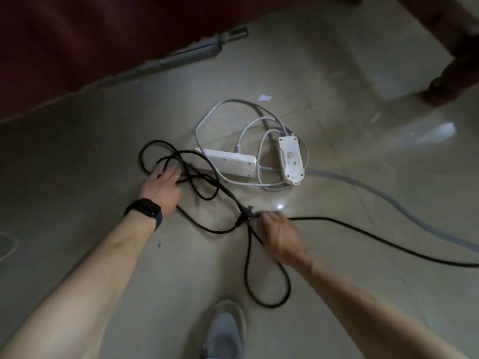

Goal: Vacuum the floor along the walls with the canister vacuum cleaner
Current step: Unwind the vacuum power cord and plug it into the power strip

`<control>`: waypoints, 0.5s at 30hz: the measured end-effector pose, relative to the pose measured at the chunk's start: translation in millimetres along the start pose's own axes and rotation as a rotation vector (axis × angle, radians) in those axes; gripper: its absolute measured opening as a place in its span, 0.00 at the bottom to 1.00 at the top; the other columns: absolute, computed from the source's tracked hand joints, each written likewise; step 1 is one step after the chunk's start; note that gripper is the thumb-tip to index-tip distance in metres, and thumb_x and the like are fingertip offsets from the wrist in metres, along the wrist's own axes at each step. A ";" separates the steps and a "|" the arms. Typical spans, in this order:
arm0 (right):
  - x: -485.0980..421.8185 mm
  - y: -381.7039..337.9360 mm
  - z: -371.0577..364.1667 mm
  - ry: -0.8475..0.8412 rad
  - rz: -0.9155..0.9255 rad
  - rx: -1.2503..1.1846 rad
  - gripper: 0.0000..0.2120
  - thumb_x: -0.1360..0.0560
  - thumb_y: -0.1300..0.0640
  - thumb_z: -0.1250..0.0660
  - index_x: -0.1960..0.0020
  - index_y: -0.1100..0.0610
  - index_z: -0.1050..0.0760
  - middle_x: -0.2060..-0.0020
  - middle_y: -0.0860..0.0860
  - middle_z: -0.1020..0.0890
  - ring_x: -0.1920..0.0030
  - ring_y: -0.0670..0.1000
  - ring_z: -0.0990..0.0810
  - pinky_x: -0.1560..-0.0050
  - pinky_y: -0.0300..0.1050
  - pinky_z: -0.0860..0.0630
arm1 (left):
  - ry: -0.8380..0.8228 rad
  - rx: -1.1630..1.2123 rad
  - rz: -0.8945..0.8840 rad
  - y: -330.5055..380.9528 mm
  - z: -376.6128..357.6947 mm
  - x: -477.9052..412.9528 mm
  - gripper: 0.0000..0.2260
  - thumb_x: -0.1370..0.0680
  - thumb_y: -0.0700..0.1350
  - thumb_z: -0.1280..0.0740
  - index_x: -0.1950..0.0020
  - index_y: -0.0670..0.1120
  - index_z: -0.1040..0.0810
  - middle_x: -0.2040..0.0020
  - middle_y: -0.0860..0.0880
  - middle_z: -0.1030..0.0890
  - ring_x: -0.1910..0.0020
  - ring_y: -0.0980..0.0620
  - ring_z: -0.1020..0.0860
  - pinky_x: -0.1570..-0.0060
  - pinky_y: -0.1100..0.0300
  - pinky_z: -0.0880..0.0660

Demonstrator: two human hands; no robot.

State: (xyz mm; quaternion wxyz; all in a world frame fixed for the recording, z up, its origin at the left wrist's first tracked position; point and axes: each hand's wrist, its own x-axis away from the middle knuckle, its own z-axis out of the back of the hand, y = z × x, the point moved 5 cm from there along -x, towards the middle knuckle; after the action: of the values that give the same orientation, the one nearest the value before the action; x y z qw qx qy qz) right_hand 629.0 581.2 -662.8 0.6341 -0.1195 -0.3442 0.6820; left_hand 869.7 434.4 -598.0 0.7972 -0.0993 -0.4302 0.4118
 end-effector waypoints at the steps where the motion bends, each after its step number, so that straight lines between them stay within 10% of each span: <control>1: -4.3 -6.4 5.8 0.022 -0.065 -0.037 0.19 0.20 0.50 0.48 0.46 0.58 0.23 0.48 0.57 0.17 0.48 0.63 0.21 0.50 0.54 0.24 | 0.025 0.092 -0.001 4.3 7.9 6.1 0.19 0.22 0.45 0.40 0.31 0.53 0.25 0.21 0.47 0.40 0.22 0.47 0.44 0.24 0.47 0.48; 5: -16.5 -8.0 6.4 -0.060 -0.130 0.061 0.14 0.21 0.49 0.37 0.40 0.55 0.25 0.37 0.52 0.21 0.37 0.58 0.25 0.41 0.50 0.26 | 0.147 0.514 0.005 37.1 29.4 19.9 0.18 0.25 0.45 0.37 0.36 0.53 0.27 0.35 0.49 0.26 0.36 0.45 0.27 0.42 0.52 0.29; 10: -0.4 6.1 -4.2 -0.115 -0.089 0.133 0.26 0.22 0.49 0.35 0.25 0.50 0.32 0.20 0.44 0.37 0.23 0.51 0.36 0.28 0.48 0.36 | -0.103 0.629 -0.069 103.0 10.8 19.9 0.20 0.25 0.63 0.34 0.41 0.52 0.24 0.39 0.48 0.23 0.39 0.44 0.24 0.46 0.54 0.28; 15: 9.1 1.3 4.0 -0.078 -0.174 -0.068 0.33 0.24 0.33 0.40 0.24 0.48 0.31 0.22 0.46 0.31 0.23 0.51 0.33 0.25 0.49 0.37 | 0.210 0.710 -0.068 123.7 20.7 26.7 0.11 0.19 0.56 0.39 0.42 0.51 0.25 0.44 0.49 0.18 0.44 0.44 0.22 0.47 0.53 0.28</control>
State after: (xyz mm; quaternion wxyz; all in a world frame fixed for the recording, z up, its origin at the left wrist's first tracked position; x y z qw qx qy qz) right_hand 624.0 588.6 -658.1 0.6724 -0.0839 -0.4007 0.6166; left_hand 791.0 529.5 -632.6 0.8350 0.1563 -0.1795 0.4961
